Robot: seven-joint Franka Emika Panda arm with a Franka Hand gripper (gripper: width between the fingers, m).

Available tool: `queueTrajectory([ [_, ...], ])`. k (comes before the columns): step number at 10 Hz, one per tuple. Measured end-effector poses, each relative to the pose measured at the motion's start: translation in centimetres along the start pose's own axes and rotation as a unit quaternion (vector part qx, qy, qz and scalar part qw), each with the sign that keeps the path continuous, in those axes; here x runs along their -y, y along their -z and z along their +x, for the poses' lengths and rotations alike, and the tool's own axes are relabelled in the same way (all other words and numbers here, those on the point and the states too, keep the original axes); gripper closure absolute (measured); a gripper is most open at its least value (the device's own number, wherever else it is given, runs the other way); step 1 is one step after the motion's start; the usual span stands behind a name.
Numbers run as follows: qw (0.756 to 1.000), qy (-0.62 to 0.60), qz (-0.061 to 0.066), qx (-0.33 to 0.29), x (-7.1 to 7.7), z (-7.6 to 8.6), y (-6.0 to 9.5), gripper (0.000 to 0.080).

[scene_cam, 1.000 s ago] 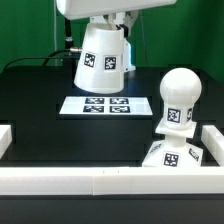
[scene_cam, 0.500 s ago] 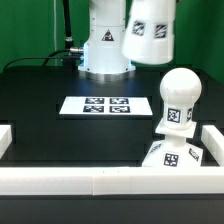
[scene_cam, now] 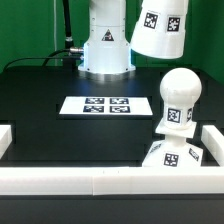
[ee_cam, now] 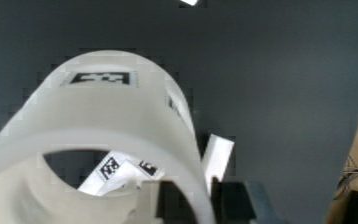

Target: Assemble lamp

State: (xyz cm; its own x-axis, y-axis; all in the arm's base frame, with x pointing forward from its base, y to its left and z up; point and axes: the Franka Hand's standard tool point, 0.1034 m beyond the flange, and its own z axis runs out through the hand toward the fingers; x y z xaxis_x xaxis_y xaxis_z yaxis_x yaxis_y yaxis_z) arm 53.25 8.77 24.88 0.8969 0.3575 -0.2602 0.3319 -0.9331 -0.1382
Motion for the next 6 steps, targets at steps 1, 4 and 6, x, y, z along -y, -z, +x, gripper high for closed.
queueTrajectory([
  [1, 1.000, 0.008, 0.003, -0.009, 0.9, 2.1, 1.0, 0.0755],
  [4, 0.999, 0.022, 0.005, -0.028, 2.0, 5.6, 1.9, 0.0755],
  [6, 0.999, 0.021, 0.005, -0.027, 1.9, 5.6, 1.8, 0.0755],
])
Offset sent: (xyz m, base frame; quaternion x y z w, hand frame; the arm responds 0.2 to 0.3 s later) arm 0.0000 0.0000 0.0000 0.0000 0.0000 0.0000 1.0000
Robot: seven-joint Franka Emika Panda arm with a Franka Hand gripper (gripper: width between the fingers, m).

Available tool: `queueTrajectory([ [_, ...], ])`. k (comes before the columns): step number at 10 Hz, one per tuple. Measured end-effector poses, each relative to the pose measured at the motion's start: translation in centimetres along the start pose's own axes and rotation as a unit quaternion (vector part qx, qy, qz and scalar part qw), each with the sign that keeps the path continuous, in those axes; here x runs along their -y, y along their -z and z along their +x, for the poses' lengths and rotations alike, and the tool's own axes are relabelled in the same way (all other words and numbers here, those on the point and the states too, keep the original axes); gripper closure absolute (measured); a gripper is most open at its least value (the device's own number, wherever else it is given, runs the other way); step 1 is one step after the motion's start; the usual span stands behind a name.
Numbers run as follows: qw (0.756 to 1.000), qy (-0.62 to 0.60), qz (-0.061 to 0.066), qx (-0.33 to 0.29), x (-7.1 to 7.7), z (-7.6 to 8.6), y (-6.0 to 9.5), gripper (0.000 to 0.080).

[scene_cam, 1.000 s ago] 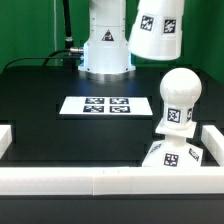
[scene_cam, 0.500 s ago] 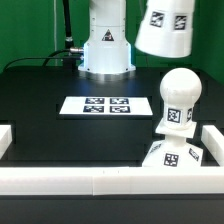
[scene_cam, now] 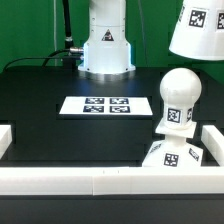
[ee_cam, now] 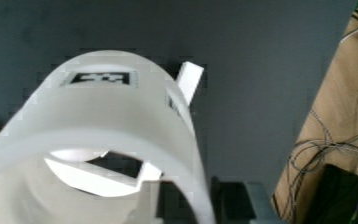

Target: Assemble lamp

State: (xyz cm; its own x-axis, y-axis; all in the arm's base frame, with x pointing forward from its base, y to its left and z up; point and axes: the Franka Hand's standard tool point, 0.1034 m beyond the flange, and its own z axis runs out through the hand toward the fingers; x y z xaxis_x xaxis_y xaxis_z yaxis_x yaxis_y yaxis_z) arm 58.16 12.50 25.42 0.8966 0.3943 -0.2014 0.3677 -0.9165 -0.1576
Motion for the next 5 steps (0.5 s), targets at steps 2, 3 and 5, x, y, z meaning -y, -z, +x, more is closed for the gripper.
queueTrajectory([
  [2, 1.000, 0.007, -0.002, -0.009, -0.8, 0.3, -0.9, 0.0755],
  [3, 1.000, 0.007, 0.000, -0.005, -1.2, 0.5, -1.6, 0.0755],
  [5, 1.000, 0.005, 0.001, -0.009, -1.9, 1.4, -2.6, 0.0755],
])
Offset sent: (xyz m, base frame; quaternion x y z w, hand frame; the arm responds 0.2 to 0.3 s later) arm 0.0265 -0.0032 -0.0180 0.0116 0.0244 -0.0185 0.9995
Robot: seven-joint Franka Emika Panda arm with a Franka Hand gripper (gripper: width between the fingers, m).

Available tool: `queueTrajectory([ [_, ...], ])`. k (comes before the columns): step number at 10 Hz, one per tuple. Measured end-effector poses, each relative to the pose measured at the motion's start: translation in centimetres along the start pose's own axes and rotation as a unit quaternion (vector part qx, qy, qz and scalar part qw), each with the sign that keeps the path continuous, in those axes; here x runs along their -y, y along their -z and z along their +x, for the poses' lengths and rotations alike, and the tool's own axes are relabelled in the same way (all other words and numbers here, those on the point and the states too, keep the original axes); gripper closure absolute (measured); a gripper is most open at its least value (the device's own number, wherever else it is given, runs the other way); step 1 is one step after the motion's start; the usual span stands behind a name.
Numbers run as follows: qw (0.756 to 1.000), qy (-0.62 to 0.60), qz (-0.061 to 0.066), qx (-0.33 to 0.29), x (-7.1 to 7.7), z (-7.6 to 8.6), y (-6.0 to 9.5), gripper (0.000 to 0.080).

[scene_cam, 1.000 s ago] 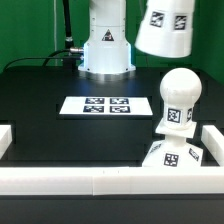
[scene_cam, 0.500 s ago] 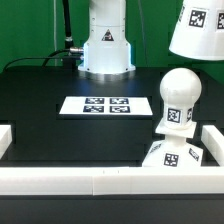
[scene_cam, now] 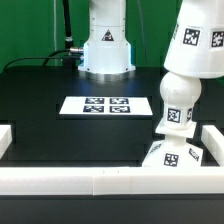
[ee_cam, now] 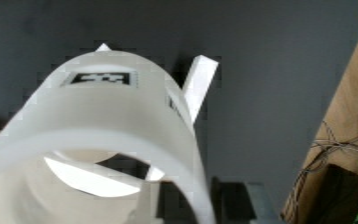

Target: Assemble lamp

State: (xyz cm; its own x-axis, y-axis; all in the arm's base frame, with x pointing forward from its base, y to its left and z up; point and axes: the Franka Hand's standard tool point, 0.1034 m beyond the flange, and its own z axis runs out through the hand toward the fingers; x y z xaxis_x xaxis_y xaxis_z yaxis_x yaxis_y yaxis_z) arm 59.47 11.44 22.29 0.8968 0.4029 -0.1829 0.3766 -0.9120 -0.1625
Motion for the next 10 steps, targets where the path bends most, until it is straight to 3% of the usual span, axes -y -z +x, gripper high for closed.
queueTrajectory([
  [6, 1.000, -0.012, 0.001, -0.004, -2.4, 0.5, -3.7, 0.0755],
  [10, 1.000, -0.014, 0.002, -0.001, -2.5, 0.3, -4.5, 0.0755],
])
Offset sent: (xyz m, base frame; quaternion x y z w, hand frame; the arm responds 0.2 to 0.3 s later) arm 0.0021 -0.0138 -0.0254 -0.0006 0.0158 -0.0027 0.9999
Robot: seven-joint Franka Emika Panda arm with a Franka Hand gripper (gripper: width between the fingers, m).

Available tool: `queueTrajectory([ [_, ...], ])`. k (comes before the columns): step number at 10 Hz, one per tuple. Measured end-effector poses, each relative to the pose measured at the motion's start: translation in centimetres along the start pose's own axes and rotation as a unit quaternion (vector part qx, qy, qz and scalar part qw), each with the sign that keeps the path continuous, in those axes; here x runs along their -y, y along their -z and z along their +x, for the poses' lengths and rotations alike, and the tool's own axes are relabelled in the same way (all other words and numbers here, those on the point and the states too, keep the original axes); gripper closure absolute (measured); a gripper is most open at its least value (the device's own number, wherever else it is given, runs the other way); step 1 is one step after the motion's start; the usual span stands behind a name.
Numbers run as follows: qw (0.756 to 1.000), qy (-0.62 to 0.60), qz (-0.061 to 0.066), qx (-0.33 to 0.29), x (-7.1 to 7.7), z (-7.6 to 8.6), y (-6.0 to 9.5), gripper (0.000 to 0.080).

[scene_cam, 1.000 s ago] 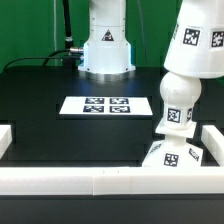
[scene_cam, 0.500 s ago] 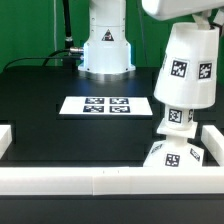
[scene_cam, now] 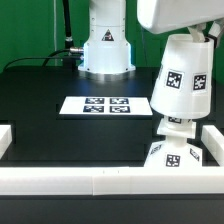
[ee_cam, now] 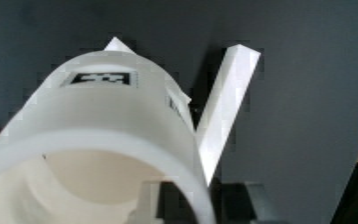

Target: Assemble lamp

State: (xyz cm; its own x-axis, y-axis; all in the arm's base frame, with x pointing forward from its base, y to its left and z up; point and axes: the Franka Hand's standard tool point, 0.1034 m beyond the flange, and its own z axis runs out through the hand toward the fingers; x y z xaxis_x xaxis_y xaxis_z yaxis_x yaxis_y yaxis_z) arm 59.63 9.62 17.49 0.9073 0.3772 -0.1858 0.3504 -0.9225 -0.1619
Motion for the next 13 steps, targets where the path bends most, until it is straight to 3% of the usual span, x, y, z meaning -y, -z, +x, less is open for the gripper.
queueTrajectory([
  [1, 1.000, 0.000, 0.000, -0.001, 0.0, 0.0, 0.1, 0.0659],
  [2, 1.000, 0.000, -0.001, -0.001, 0.0, 0.0, 0.2, 0.0464],
  [3, 1.000, 0.000, -0.001, -0.002, 0.0, 0.0, 0.4, 0.0464],
  [4, 1.000, 0.001, -0.002, -0.004, 0.1, 0.0, 0.8, 0.0287],
  [5, 1.000, 0.002, -0.005, -0.004, 0.2, -0.3, 1.6, 0.0287],
  [6, 1.000, 0.002, -0.011, -0.003, 0.8, -0.7, 3.1, 0.0145],
  [8, 0.999, -0.001, -0.033, 0.000, 2.8, -1.2, 6.2, 0.0114],
  [9, 0.999, 0.004, -0.040, -0.007, 3.7, -1.0, 7.0, 0.0102],
  [13, 0.999, 0.002, -0.037, -0.001, 3.0, -1.1, 6.2, 0.0101],
])
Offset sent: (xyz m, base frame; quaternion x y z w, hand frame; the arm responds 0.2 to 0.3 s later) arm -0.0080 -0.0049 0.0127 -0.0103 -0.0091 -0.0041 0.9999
